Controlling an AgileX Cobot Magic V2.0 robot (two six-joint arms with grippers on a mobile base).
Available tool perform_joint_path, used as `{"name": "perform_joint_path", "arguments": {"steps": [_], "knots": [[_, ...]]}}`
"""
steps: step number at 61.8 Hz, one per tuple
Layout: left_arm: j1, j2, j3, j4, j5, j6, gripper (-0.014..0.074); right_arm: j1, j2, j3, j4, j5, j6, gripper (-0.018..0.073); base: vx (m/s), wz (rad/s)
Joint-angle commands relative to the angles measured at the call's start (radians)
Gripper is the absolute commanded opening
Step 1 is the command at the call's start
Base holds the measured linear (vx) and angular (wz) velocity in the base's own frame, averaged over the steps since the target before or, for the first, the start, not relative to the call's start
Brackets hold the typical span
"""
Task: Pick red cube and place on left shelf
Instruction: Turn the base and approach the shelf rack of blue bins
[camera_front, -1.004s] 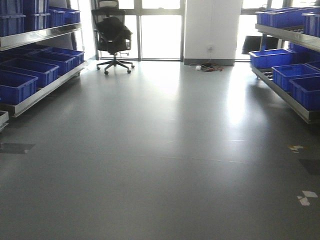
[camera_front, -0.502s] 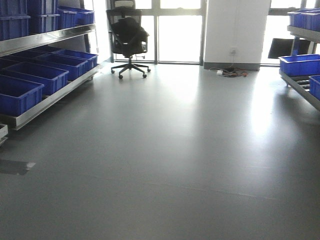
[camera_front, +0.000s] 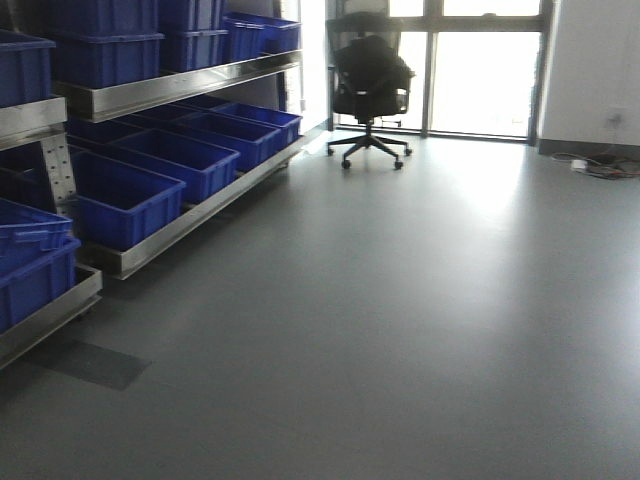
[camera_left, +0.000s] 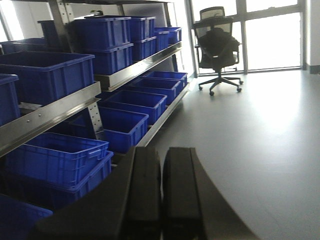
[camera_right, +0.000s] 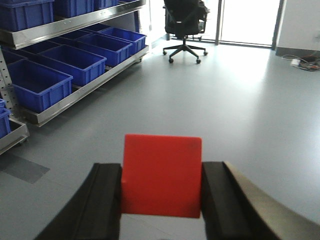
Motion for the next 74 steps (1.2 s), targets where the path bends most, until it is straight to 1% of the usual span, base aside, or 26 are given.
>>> {"name": "perform_joint_path", "arguments": {"steps": [1, 31, 74], "knots": [[-0.005, 0.007, 0.022, -0.005, -0.091, 0.001, 0.0106, -0.005, 0.002, -0.029, -0.010, -0.086, -0.005, 0.0059, 0.63, 0.52], [-0.005, 0.007, 0.022, -0.005, -0.091, 0.001, 0.0106, -0.005, 0.003, -0.029, -0.010, -0.091, -0.005, 0.0059, 0.58, 0.52], [-0.005, 0.007, 0.022, -0.005, -0.091, 0.001, 0.0106, -0.005, 0.003, -0.029, -0.010, -0.091, -0.005, 0.0059, 0.49, 0.64]]}}
